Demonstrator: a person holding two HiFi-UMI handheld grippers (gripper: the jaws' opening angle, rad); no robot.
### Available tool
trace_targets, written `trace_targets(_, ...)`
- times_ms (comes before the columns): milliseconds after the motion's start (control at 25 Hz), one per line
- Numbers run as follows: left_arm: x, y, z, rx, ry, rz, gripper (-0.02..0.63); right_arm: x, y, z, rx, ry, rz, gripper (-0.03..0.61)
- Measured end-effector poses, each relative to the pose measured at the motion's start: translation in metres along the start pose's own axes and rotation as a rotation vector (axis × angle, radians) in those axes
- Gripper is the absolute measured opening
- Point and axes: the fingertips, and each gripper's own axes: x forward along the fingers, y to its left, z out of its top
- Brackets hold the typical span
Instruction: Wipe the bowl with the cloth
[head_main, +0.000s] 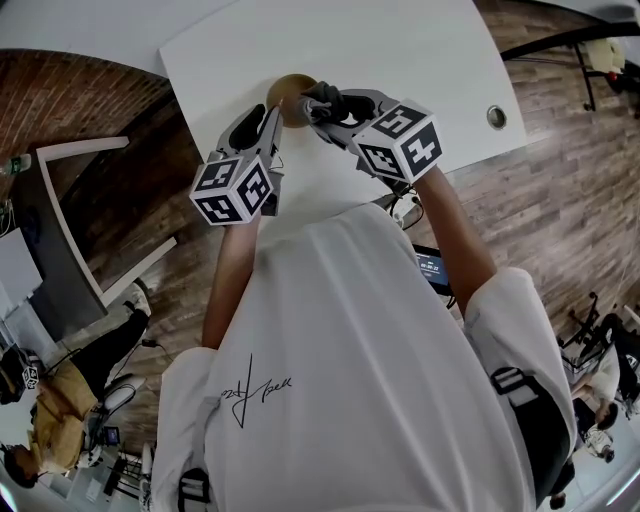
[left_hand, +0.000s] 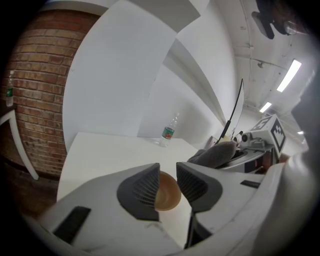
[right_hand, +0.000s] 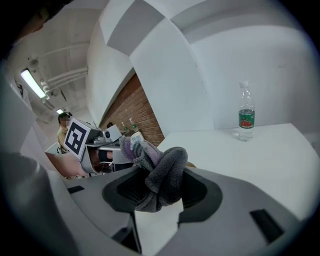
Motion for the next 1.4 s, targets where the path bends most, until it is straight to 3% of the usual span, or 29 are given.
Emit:
trace_targets(400, -0.030, -0.018, 0.019, 0.005, -0.108, -0.004, 0.011, -0.036, 0.017, 0.009, -0.037, -0.068, -0.059, 0.181)
trace_targets(720, -0.054, -0.038, 0.038, 0.028, -0.217, -0.044, -0.005, -0.061, 0.022, 0.010, -0.033, -0.109, -0.094, 0.179)
trace_targets(1400, -0.064, -0.050, 0.032, 0.020, -0.161, -0.088, -0.005, -0.077, 0.030, 0.015, -0.054, -0.113, -0.119, 0.179)
